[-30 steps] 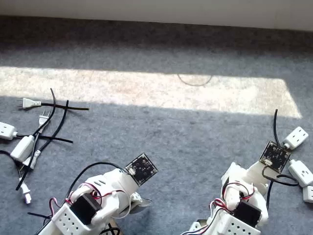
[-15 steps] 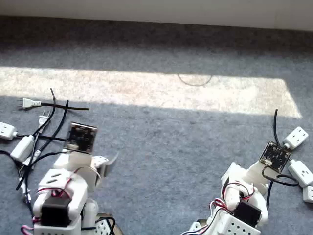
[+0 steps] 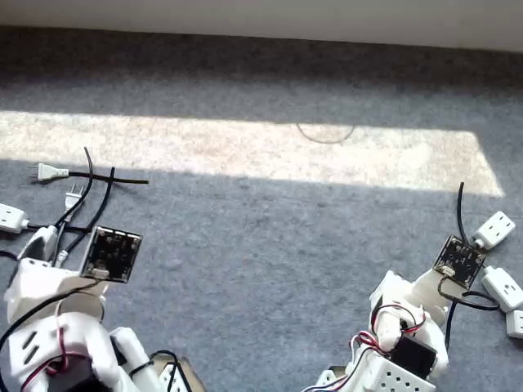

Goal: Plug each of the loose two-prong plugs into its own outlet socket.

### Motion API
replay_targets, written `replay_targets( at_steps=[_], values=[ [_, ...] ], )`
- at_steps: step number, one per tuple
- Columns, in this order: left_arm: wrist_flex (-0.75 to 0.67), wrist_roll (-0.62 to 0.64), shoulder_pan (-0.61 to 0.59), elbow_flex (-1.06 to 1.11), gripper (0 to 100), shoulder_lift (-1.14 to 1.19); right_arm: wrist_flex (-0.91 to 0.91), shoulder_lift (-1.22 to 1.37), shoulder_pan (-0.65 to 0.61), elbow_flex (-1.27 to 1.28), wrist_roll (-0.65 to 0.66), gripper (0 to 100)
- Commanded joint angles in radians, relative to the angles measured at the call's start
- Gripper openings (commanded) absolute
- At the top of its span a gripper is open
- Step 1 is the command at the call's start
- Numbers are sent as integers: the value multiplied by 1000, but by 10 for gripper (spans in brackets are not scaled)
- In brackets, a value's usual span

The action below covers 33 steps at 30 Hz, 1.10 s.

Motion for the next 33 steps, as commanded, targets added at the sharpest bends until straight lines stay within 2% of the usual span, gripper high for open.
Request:
replay_targets(
  at_steps=[1,4,7,10,14,15,22,33],
  values=[
    [-109,-72,-202,-81,302,220,5,-13,4,148,0,225],
    [-144,-77,-252,-228,302,547,5,-13,4,148,0,225],
    [-101,-77,-288,-501,302,923,5,-13,4,148,0,225],
    [87,-123,-295,-814,302,1285,5,-13,4,148,0,225],
    [413,-282,-288,-1168,301,1676,5,-13,4,148,0,225],
    [422,-307,-285,-1227,293,1750,5,-13,4,148,0,225],
    [391,-342,-269,-1411,101,2064,5,-13,4,148,0,225],
    [394,-350,-219,-1448,200,2267,5,-13,4,148,0,225]
  ],
)
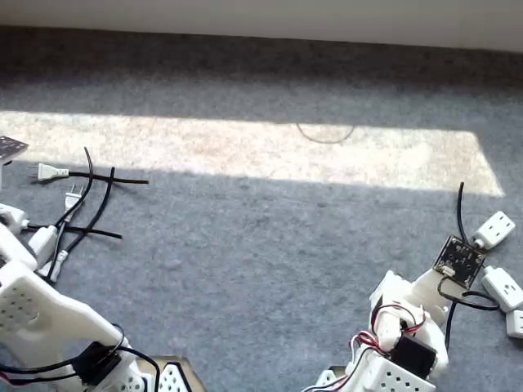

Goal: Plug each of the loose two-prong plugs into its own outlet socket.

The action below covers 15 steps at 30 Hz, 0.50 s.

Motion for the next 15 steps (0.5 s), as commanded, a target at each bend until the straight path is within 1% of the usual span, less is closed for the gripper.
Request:
replay_targets(
  at_steps=[1,6,10,12,15],
  values=[
    [15,-12,50,-27,200,13,5,-13,4,148,0,225],
    [-9,-12,68,-25,200,16,5,-13,4,148,0,225],
    [-124,-12,71,-10,200,44,5,-13,4,148,0,225],
    [-155,-12,70,1,198,77,5,-13,4,148,0,225],
    [-152,-12,68,-1,197,124,5,-13,4,148,0,225]
  ],
)
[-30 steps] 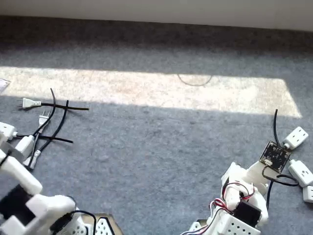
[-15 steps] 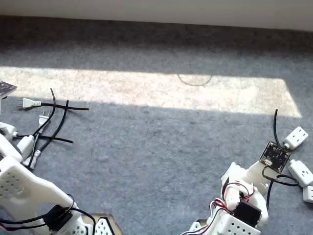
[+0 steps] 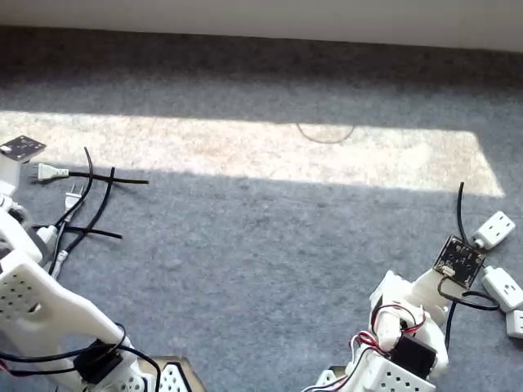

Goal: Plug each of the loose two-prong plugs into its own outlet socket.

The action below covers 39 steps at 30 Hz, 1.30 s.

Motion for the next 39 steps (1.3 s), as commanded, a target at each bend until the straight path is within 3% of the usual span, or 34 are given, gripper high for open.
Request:
replay_targets(
  at_steps=[1,4,8,13,17,20,25,28,32,36,39],
  values=[
    [-14,-12,18,-7,196,31,5,-13,4,148,0,225],
    [-15,-12,19,-7,175,44,5,-13,4,148,0,225],
    [-23,-11,39,-15,0,39,5,-13,4,148,0,225],
    [-11,-5,91,-51,7,2,5,-13,4,148,0,225],
    [175,0,188,-156,6,-143,5,-13,4,148,0,225],
    [176,158,286,-147,6,-321,5,-13,4,148,0,225],
    [176,336,585,30,7,-653,5,-13,4,148,0,225],
    [173,390,863,274,7,-846,5,-13,4,148,0,225],
    [87,623,1239,470,7,-974,5,-13,4,148,0,225],
    [-107,815,1369,476,7,-885,5,-13,4,148,0,225],
    [-121,842,1443,447,7,-707,5,-13,4,148,0,225]
  ],
)
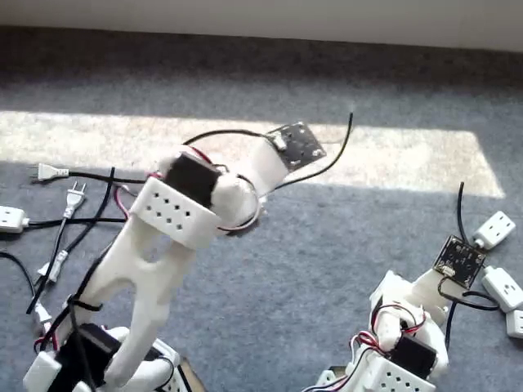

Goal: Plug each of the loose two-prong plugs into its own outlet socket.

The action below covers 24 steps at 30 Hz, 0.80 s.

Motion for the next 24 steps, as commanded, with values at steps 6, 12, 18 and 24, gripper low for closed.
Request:
replay_targets(
  at_steps=[6,12,18,24],
  values=[
    [-57,69,145,-136,11,561,5,-13,4,148,0,225],
    [-49,0,137,-300,63,794,5,-13,4,148,0,225],
    [43,-2,134,-513,203,796,5,-13,4,148,0,225],
    [51,-92,5,-570,204,819,5,-13,4,148,0,225]
  ],
)
